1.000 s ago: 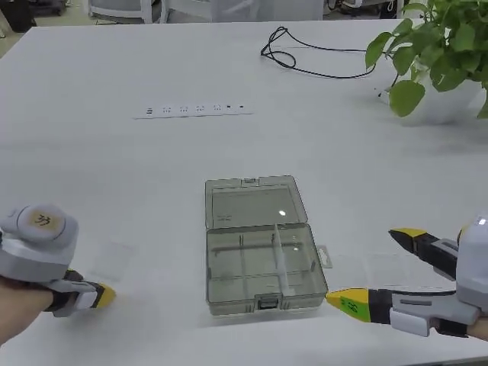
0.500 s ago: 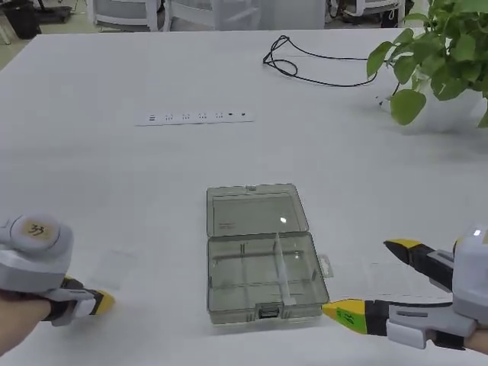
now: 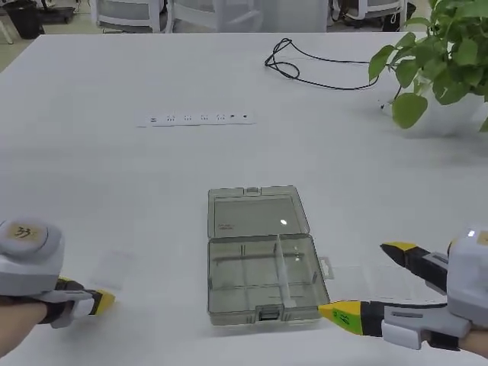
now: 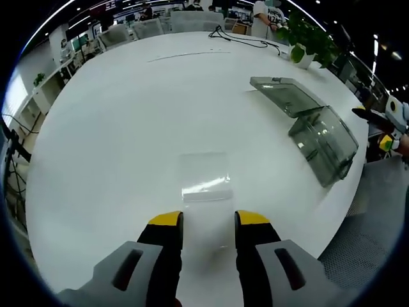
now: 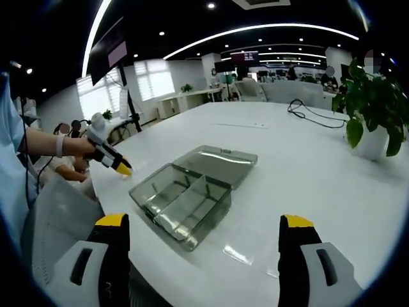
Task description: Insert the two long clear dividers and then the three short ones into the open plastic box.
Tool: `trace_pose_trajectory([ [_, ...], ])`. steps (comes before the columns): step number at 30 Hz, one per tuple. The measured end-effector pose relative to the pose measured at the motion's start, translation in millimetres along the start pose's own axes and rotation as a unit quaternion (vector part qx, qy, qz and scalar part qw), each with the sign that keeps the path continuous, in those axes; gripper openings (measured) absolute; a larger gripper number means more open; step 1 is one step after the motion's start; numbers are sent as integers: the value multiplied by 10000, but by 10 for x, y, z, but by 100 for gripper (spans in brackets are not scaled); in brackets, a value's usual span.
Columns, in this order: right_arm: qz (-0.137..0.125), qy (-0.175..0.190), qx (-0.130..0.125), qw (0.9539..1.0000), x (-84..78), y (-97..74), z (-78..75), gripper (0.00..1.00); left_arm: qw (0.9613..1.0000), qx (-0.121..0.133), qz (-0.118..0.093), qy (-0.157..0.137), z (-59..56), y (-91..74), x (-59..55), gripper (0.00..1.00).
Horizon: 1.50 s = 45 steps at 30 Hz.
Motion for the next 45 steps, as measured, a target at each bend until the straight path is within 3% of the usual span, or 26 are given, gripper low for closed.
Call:
trace_pose_trajectory([
  [5, 4, 64, 3, 10000, -8, 16, 11, 96, 9995, -10, -171, -264, 2, -16, 3, 30],
  [7, -4, 102, -11, 9999, 3, 25, 12, 96, 9991, -74, -329, -263, -16, -20, 22, 30],
  [16, -134, 239, -32, 9996, 96, 78, 13, 92, 9973, -126, -607, -395, -92, -43, 99, 30],
  [23, -197, 366, 19, 9991, 182, 140, 107, 91, 9947, -277, -887, -446, -195, -81, 212, 30],
  [34, -329, 624, 168, 9974, 285, 307, 223, 87, 9872, -713, -1374, -391, -522, -145, 480, 30],
  [40, -396, 759, 294, 9959, 334, 425, 280, 85, 9815, -1019, -1595, -286, -779, -129, 620, 30],
  [45, -526, 1091, 357, 9920, 403, 533, 319, 81, 9774, -1219, -1718, -205, -992, -99, 696, 30],
])
Point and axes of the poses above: the centre of the closed fingertips' face, and the gripper's own axes: y roughly forward along the fingers, z roughly to its left, x roughly out of its top, the point moved 9 cm from there along -y, roughly backward along the fingers, and after that the axes turned 12 degrees about -z, right-handed, at the moved point
